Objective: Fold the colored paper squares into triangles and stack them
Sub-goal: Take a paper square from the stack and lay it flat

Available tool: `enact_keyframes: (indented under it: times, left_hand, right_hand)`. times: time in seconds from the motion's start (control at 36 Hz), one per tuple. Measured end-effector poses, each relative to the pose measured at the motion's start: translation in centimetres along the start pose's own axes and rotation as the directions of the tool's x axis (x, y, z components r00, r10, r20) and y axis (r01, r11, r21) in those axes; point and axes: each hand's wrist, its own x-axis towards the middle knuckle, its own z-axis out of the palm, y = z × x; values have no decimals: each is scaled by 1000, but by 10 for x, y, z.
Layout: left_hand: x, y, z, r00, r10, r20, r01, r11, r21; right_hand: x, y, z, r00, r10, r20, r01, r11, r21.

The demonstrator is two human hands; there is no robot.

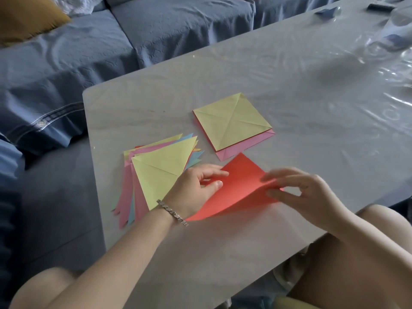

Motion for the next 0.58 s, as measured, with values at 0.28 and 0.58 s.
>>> enact_keyframes:
  times: [0.28,0.58]
  left_hand:
    - [-13,5,3,997,-70,18,71,996,-55]
    - [-22,25,-1,994,-81,-72,71,989,-133]
  right_hand:
    - [22,-17,14,967,235,-97,-226,969,99]
    - [29,-31,34,956,264,-128,-243,957,159]
